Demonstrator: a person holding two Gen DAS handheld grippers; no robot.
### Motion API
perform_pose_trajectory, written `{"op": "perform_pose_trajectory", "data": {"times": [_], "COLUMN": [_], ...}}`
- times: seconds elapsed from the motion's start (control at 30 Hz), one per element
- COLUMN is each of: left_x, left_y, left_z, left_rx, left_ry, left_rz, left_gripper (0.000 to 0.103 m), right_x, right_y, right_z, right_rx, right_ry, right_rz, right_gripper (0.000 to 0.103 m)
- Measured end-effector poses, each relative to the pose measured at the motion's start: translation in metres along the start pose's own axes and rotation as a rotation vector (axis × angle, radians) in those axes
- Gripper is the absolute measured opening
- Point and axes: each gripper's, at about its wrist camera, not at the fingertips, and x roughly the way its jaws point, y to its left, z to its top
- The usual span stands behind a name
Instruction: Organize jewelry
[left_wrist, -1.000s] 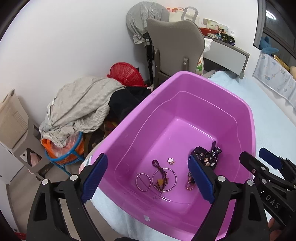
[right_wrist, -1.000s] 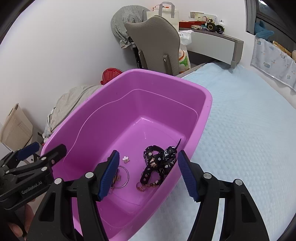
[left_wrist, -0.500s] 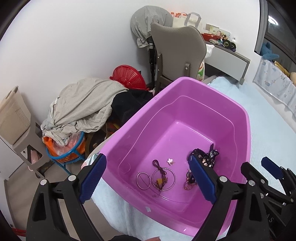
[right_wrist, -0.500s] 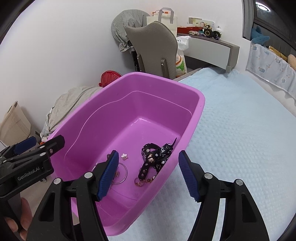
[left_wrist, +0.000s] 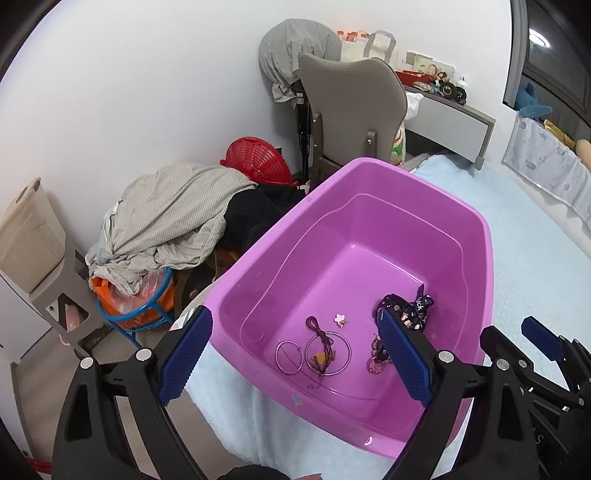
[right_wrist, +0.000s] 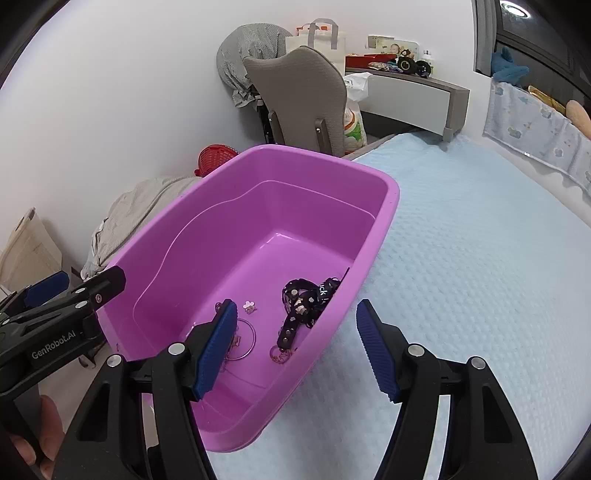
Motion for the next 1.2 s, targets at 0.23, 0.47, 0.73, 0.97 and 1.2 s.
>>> {"op": "perform_pose_trajectory", "data": {"times": [0.23,0.47,0.73,0.97,1.2], "left_x": [-0.005,-0.009,-0.012,-0.012,-0.012], "left_y": [-0.001,-0.001,0.000,0.002,0.003], "left_z": [-0.001,-0.001,0.000,0.001,0.001], "left_rx": [0.006,0.007,0.002,0.001,0.000], "left_ry": [-0.004,-0.009,-0.014,-0.012,-0.011], "left_rz": [-0.005,-0.004,0.001,0.000,0.002], "left_gripper": [0.089,0.089,0.089,0.089,0.089], "right_x": [-0.007,-0.013,-0.014,-0.014,-0.012], "right_y": [-0.001,0.005,0.011,0.011,0.015], "right_z": [-0.002,0.000,0.002,0.005,0.006], "right_rx": [0.006,-0.009,-0.027,-0.034,-0.037], "right_ry": [-0.009,-0.022,-0.022,-0.024,-0.021], "right_rz": [-0.009,-0.015,-0.017,-0.018,-0.021], "right_gripper": [0.064,0.064,0.064,0.064,0.064]}}
